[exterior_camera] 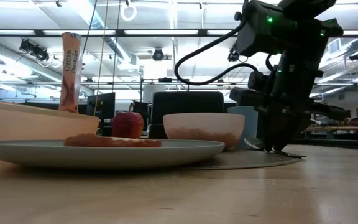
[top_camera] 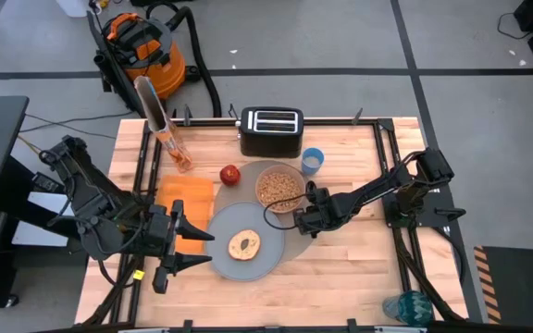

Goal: Arrange a breakfast setting
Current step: Remove the black spoon from the blue glass and place it on the middle right of the gray placemat, then return to Home Position

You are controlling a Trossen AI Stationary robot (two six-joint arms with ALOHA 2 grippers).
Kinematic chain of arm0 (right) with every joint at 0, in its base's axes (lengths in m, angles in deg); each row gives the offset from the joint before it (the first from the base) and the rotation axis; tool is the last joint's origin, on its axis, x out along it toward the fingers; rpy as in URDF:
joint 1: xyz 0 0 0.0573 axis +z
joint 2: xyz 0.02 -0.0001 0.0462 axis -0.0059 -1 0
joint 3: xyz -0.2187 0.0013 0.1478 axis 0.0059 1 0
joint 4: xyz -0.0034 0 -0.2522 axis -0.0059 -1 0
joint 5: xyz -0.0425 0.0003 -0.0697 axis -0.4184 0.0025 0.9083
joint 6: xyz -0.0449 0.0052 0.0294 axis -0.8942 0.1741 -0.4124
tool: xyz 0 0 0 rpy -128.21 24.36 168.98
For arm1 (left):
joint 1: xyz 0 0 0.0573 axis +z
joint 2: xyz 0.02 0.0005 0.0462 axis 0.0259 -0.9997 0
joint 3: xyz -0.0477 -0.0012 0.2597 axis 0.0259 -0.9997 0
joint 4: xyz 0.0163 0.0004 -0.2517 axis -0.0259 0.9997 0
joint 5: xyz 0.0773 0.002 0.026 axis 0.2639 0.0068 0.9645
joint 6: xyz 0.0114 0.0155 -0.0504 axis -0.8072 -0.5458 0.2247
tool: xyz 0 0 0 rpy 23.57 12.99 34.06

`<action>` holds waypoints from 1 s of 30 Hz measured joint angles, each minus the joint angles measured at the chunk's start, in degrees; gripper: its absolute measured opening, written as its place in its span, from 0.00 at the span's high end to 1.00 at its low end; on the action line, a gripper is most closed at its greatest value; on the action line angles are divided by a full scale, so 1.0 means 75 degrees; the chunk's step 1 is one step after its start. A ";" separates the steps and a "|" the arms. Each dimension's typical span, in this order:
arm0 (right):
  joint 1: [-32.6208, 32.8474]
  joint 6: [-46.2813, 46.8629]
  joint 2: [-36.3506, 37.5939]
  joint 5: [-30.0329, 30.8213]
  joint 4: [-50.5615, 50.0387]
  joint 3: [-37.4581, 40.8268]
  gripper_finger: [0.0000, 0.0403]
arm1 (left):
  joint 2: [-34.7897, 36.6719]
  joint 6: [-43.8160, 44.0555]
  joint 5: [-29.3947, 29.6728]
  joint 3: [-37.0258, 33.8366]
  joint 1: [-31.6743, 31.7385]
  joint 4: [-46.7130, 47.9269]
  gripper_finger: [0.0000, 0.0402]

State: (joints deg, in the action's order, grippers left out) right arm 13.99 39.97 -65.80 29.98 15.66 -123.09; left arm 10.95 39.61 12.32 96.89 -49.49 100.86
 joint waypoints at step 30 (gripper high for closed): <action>0.1519 -0.4897 0.3972 0.0671 0.0838 0.0015 0.84 | -0.0360 -0.0395 -0.0407 0.0003 0.0659 -0.0435 0.58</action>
State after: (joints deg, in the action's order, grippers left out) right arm 25.38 3.24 -36.01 35.01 21.94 -122.98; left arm 8.24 36.65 9.26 96.91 -44.55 97.60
